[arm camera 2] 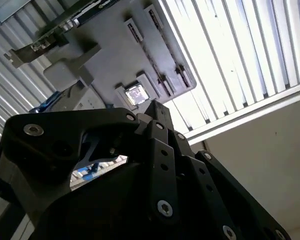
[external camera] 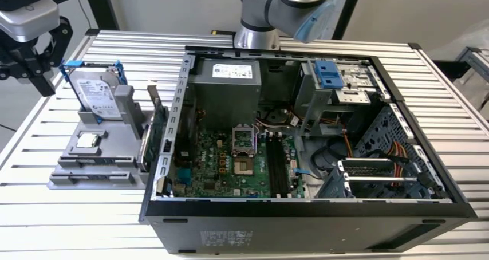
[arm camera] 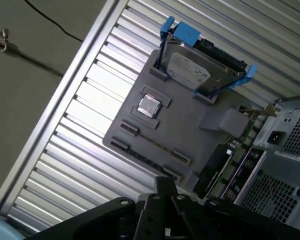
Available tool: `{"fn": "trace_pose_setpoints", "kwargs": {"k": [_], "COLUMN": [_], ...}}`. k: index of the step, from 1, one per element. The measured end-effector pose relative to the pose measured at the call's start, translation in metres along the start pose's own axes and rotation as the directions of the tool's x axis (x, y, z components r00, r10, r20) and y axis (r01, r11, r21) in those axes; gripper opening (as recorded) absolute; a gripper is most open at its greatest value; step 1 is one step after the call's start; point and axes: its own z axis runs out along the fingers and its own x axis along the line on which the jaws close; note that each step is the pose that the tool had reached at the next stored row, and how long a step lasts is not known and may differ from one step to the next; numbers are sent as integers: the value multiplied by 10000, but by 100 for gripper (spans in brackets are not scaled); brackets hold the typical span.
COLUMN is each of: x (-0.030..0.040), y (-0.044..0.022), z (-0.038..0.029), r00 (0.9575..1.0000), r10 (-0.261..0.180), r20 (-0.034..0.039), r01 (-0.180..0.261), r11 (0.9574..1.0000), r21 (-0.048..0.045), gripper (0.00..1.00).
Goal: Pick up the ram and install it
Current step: 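Pick up the ram and move it above insertion slot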
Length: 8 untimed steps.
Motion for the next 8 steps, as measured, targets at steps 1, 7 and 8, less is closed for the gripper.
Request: {"fn": "trace_pose_setpoints", "kwargs": {"k": [1,7,8], "x": [0,0,0], "y": [0,0,0], "z": [0,0,0], "r00": [9999,9972,9965], "r10": [-112,-746,-838], "r20": [-5,-37,-42], "r01": [112,746,838], "r11": [9999,9972,9965], "r21": [-2,-16,-18], "gripper": [0,0,0]}}
